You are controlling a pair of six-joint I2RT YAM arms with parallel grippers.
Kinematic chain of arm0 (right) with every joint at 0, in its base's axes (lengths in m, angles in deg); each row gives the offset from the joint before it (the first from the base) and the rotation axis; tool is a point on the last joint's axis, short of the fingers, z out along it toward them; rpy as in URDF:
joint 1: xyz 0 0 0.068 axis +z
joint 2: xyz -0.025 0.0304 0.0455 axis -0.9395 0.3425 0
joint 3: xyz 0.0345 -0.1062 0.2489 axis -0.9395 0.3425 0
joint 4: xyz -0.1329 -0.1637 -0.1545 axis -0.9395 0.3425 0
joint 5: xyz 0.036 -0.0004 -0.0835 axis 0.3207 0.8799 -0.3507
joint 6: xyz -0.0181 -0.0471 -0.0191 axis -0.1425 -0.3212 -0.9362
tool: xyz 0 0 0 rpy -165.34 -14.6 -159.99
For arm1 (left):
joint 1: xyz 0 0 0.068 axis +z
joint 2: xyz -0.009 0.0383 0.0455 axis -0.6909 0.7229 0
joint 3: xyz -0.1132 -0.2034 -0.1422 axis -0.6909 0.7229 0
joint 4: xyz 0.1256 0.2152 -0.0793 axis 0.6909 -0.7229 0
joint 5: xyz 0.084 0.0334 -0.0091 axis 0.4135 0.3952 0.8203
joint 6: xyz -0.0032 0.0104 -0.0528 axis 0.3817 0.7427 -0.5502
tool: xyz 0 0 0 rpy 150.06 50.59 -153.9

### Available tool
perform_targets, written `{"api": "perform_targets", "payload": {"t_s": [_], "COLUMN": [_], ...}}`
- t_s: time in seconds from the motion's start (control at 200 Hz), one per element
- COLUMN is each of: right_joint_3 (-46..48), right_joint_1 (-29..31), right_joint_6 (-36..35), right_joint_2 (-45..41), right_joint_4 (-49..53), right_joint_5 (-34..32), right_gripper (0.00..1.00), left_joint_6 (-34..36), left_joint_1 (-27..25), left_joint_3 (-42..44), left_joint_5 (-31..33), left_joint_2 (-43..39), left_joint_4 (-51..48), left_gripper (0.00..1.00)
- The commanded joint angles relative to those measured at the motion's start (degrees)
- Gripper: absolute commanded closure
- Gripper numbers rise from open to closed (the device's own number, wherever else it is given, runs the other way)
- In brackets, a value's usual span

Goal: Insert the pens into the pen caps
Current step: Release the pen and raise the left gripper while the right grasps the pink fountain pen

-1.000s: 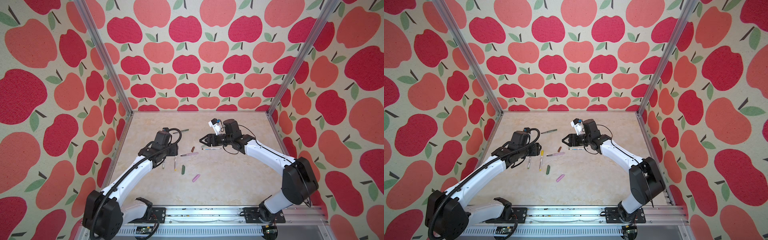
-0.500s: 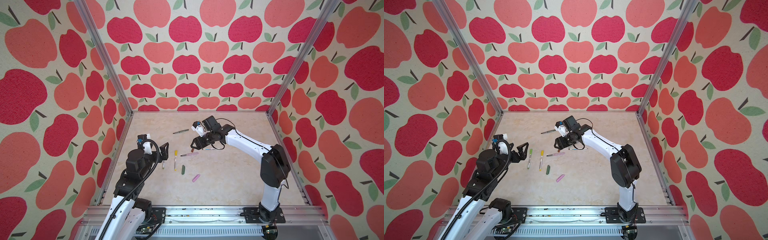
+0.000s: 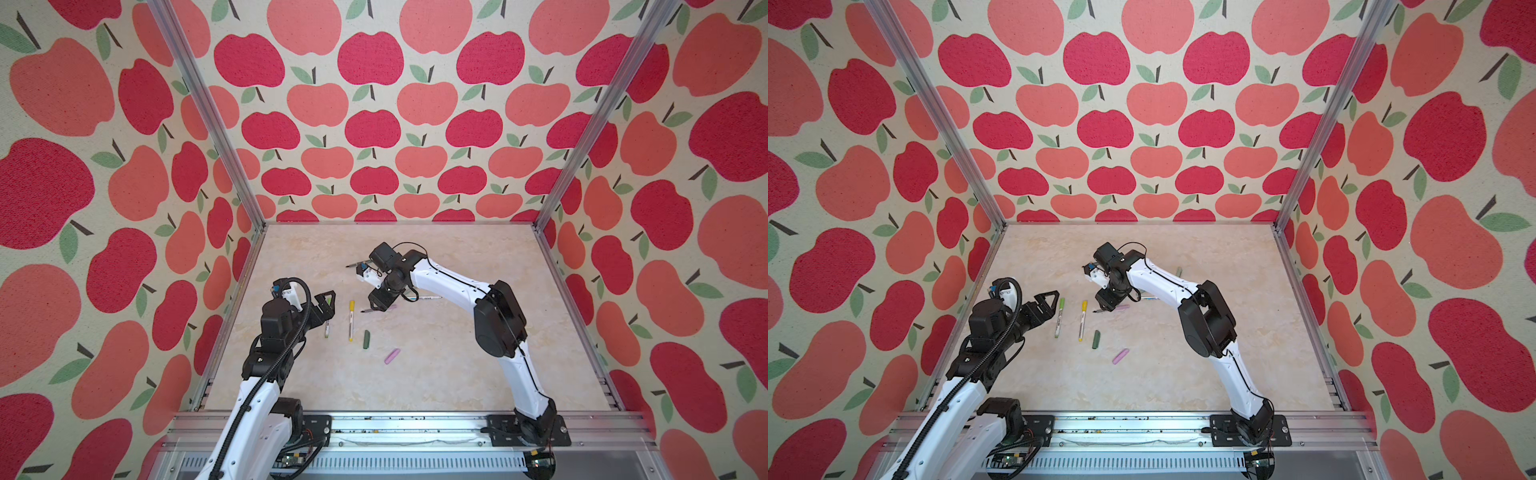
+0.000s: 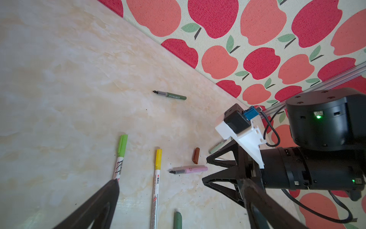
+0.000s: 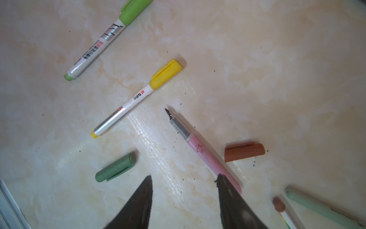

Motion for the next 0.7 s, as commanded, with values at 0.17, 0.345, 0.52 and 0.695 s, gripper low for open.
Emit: {"api": "perform_targets", "payload": {"t_s": [0.17,0.345,0.52,0.695], "right_joint_3": [-6.40,-8.06,-9.34,-9.53], "right_joint_1": [0.50,1.02,1.60,2.08], "right_joint_6": [-4.45,-5.33,-5.54,-5.43], "right_joint_2": [6.21,8.99,10.96,11.88], "right_joint_4": [4.09,4.54,4.17,4.79], "right_joint_5": [-3.16,-5.02,-5.68,-5.95], "right_gripper": [0.54,0.59,0.60,0.66], "left_joint_6": [-2.28,-2.57,-2.55,-2.92], "left_joint_1": [0.67,0.92,1.02,1.19], "left_joint_3": [0.67,1.44,2.31,2.91], "left_joint_5": [-1.89,-1.71,-3.19,-3.74], "left_joint_2": [1.63,0.35,0.11,-0.06], "left_joint_4": [4.83,4.39,4.40,4.84], "left_gripper": [0.01,0.01,0.01,0.01]}}
